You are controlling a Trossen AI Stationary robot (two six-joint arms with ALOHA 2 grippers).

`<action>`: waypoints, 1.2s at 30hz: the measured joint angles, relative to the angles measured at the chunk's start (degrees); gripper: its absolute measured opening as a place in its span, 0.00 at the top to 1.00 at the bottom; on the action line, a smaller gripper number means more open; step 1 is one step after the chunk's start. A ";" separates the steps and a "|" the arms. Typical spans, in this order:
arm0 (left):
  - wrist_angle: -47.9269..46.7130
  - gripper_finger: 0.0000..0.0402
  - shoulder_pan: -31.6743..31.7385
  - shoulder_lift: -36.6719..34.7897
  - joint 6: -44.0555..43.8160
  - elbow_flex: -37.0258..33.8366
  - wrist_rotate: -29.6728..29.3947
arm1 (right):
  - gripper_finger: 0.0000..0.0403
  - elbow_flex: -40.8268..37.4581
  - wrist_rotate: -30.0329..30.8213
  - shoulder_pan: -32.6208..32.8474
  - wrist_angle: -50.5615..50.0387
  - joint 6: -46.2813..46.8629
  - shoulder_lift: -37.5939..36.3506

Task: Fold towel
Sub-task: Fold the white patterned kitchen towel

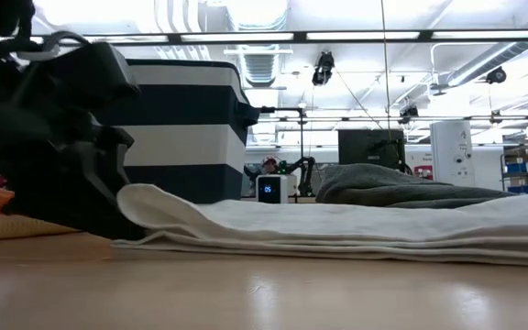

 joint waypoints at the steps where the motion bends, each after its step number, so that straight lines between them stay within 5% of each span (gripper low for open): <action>1: -0.90 0.63 0.00 -0.82 0.49 0.02 0.46 | 0.99 0.00 -0.16 0.02 0.07 0.08 0.00; 8: -7.49 0.65 -0.07 -7.94 0.18 0.28 2.88 | 0.97 0.00 -0.29 0.11 0.30 -0.03 0.00; 17: -5.07 0.65 -0.17 -12.82 0.47 0.41 3.17 | 0.74 0.39 -0.41 0.11 -0.45 -0.61 0.00; 24: 5.36 0.63 -0.10 -8.05 4.34 0.44 2.98 | 0.64 5.70 -2.86 0.47 -8.71 -0.18 -0.06; 36: 3.91 0.68 0.22 0.73 -0.10 0.29 2.94 | 0.69 5.57 3.62 0.44 -14.33 0.42 -0.11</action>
